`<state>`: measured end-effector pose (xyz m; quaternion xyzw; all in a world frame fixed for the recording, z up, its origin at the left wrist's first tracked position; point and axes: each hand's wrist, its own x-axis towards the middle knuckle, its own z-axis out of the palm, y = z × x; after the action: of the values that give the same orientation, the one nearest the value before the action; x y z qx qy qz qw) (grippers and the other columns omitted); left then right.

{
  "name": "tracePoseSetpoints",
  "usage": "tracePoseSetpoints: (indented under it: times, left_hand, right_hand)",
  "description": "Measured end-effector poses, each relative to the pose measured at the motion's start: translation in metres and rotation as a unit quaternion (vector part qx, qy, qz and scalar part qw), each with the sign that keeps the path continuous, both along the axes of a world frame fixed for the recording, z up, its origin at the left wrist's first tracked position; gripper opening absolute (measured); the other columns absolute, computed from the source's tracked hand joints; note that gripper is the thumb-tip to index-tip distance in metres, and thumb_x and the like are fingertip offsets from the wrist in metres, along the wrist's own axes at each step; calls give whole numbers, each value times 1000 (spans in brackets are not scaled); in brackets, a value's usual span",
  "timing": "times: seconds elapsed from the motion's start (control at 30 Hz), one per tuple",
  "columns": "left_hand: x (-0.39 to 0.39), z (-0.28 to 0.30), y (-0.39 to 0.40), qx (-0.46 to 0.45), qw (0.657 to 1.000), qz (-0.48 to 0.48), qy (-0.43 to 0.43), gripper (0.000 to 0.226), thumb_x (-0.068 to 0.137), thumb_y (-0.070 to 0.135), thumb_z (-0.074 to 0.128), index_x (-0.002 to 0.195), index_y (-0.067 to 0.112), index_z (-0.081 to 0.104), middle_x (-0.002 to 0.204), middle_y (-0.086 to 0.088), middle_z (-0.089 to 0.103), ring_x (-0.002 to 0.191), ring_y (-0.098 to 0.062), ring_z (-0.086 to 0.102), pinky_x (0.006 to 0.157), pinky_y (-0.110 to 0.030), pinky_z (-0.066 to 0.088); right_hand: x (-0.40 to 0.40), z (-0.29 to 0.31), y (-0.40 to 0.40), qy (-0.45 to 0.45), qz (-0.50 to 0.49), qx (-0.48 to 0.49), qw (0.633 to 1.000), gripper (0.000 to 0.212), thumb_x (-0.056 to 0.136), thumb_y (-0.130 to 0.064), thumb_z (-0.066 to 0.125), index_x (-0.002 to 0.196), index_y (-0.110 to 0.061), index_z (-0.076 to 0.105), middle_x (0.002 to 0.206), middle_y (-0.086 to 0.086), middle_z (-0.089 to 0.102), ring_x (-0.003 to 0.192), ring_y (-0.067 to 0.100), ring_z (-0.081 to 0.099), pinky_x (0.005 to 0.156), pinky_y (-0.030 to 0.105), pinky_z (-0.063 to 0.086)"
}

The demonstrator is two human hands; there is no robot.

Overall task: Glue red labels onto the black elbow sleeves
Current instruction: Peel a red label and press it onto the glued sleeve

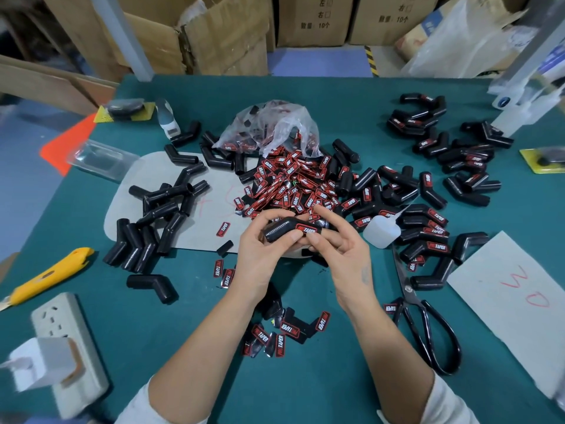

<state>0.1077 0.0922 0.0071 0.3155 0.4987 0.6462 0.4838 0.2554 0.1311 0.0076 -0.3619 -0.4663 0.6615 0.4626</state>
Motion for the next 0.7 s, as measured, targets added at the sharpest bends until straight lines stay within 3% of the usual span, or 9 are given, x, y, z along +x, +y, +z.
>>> tracePoseSetpoints:
  times: [0.3, 0.43, 0.57, 0.7]
  left_hand:
    - [-2, 0, 0, 18, 999, -25, -11, 27, 89, 18, 80, 114, 19, 70, 124, -13, 76, 106, -33, 76, 88, -32, 62]
    - [-2, -2, 0, 23, 999, -32, -9, 23, 94, 9, 75, 115, 15, 68, 124, -13, 76, 104, -33, 77, 88, -33, 62]
    - [-2, -2, 0, 19, 999, -25, 7, 22, 96, 5, 73, 115, 15, 69, 122, -11, 77, 97, -28, 79, 83, -32, 63]
    - [-2, -1, 0, 14, 1000, -26, -1, 22, 95, 10, 75, 115, 14, 68, 122, -13, 77, 103, -31, 77, 83, -34, 63]
  right_hand:
    - [1, -3, 2, -7, 0, 10, 1000, 50, 91, -27, 80, 138, -35, 67, 100, 15, 80, 104, 24, 75, 102, 36, 56]
    - [2, -3, 2, -4, 6, 12, 1000, 50, 91, -28, 80, 139, -35, 67, 104, 13, 81, 103, 22, 76, 95, 28, 56]
    - [2, -2, 1, 1, 6, 11, 1000, 48, 92, -25, 79, 137, -36, 68, 102, 13, 81, 103, 21, 76, 95, 27, 56]
    - [2, -1, 1, -4, 4, 9, 1000, 48, 94, -19, 77, 138, -36, 68, 101, 14, 81, 103, 23, 76, 97, 31, 57]
